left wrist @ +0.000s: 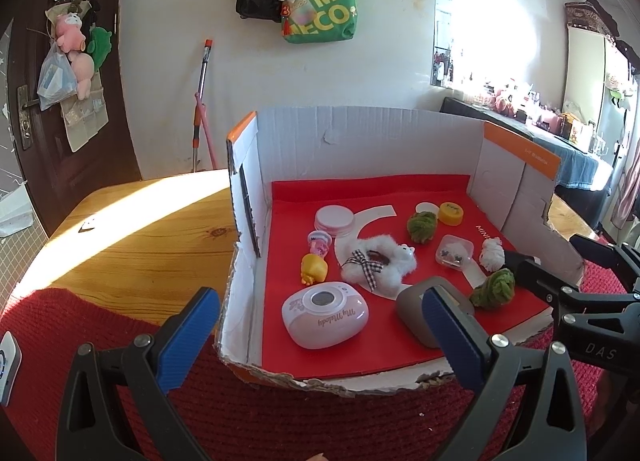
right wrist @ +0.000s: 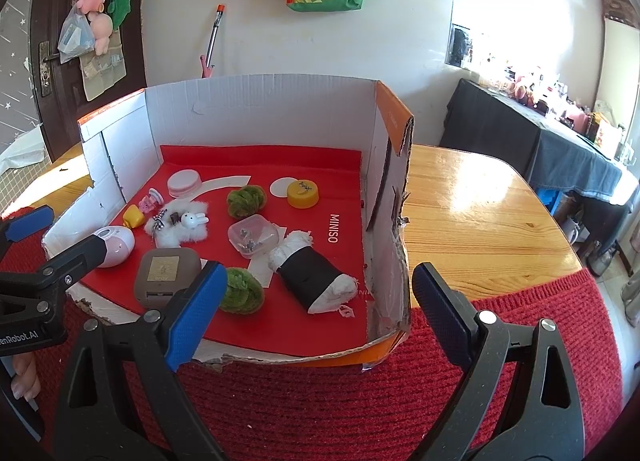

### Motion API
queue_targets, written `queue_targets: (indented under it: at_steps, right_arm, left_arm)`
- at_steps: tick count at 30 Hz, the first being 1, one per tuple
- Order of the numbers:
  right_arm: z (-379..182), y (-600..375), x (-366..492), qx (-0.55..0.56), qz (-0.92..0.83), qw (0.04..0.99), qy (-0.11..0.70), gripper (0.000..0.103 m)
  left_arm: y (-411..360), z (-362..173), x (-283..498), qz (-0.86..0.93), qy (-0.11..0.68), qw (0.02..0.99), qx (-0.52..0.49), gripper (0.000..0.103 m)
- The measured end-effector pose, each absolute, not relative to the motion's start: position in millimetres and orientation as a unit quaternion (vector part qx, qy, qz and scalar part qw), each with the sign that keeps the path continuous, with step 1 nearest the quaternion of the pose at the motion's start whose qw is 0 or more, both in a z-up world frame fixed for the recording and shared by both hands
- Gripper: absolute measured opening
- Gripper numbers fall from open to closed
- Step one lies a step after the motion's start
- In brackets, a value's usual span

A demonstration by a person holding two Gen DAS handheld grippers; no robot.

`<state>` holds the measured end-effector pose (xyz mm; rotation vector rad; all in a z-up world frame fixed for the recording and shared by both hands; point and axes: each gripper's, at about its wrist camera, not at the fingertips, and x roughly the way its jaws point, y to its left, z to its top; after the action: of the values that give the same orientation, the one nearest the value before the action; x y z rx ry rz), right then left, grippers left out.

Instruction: Organize objects

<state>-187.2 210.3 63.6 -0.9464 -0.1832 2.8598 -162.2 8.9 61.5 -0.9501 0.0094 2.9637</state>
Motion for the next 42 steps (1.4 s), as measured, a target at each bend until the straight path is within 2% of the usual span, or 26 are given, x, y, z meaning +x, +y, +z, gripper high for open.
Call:
queue_targets:
  at_steps: [28, 42]
  right_arm:
    - [66, 210, -183, -0.309, 0.947, 0.068, -0.065, 0.095]
    - [91, 199, -140, -0.301, 0.95, 0.055, -0.059, 0.095]
  left_arm:
    - [10, 64, -157, 0.953, 0.003, 0.016, -0.301, 0.103]
    - [1, 82, -113, 0.951, -0.011, 0.019, -0.307, 0.103]
